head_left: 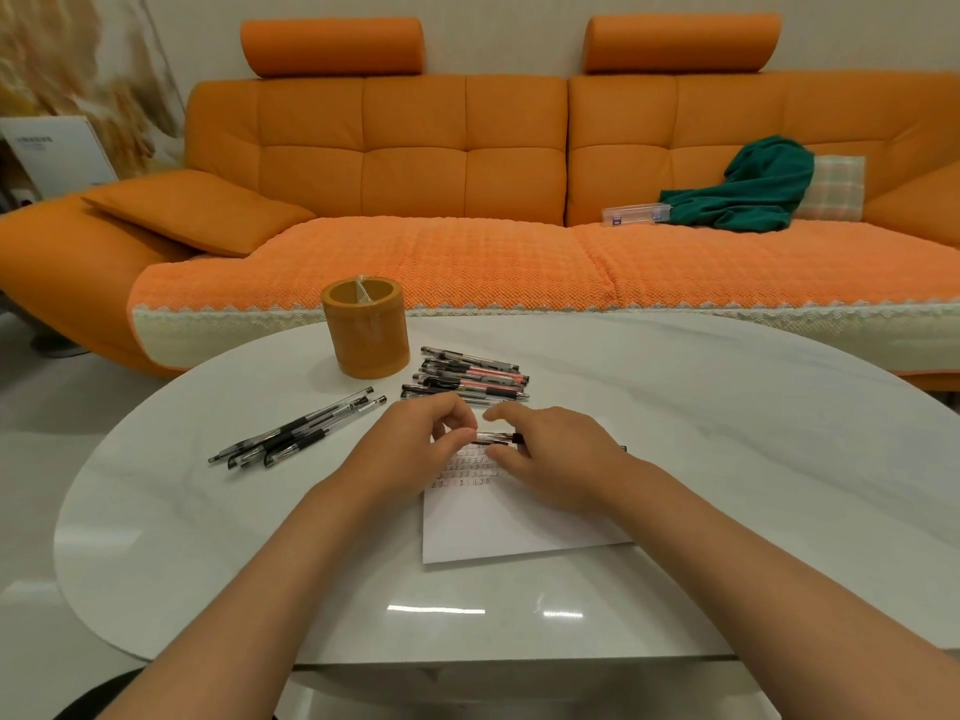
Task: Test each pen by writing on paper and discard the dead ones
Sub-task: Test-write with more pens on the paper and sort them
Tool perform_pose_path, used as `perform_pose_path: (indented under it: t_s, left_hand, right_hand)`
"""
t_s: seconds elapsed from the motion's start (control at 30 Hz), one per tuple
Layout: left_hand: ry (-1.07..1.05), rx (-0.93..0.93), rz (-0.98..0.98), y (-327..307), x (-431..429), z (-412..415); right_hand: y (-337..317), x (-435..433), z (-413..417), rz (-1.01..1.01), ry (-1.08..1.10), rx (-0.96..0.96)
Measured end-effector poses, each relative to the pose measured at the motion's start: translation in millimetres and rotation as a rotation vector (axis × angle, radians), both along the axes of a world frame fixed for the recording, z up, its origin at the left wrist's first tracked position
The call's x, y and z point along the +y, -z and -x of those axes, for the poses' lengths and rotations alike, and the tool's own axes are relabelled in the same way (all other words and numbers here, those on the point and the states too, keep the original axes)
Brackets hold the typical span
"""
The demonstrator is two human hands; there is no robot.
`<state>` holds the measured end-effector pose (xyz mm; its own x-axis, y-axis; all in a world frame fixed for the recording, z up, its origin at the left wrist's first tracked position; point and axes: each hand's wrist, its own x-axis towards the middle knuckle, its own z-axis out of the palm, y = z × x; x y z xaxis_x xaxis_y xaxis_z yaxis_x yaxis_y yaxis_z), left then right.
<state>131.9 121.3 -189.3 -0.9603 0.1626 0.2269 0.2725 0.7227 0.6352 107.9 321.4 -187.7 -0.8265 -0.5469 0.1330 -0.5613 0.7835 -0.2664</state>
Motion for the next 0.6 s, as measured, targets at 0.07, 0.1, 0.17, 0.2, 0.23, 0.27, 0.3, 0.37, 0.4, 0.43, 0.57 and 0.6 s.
perform_pose_path:
  t_s: [0.07,0.1,0.17,0.2,0.23,0.27,0.3,0.37,0.4,0.43,0.57,0.6]
  left_hand:
    - [-0.025,-0.02,0.092,-1,-3,-1]
    - [-0.036,-0.035,0.144,-1,-6,-1]
    - [-0.044,-0.058,0.224,-2,-10,-1]
    - [-0.046,-0.061,0.253,-2,-11,-1]
    - [-0.046,-0.062,0.276,-2,-11,0]
    - [-0.049,-0.064,0.289,-1,-10,0]
    - [-0.056,-0.068,0.302,-1,-9,1]
    - [-0.062,-0.075,0.32,0,-6,2]
    - [-0.061,-0.08,0.325,2,-4,2]
    - [-0.065,-0.084,0.328,3,-4,3]
    - [-0.069,-0.12,0.315,5,-4,4]
    - [-0.063,-0.127,0.316,4,-4,4]
  right_hand:
    - [1,4,-1,0.071,0.004,-0.077]
    - [-1,6,-1,0.117,0.002,-0.115]
    - [-4,10,0,0.184,-0.013,-0.148]
    - [-5,11,2,0.207,-0.023,-0.147]
    - [-5,11,4,0.227,-0.027,-0.144]
    - [-6,10,6,0.262,-0.019,-0.154]
    - [-6,9,8,0.328,0.001,-0.201]
    - [-8,6,8,0.533,0.044,-0.386]
    - [-9,6,7,0.615,0.057,-0.467]
    - [-11,6,7,0.653,0.062,-0.509]
    - [-9,5,4,0.687,0.047,-0.571]
    - [-7,4,2,0.709,0.03,-0.594]
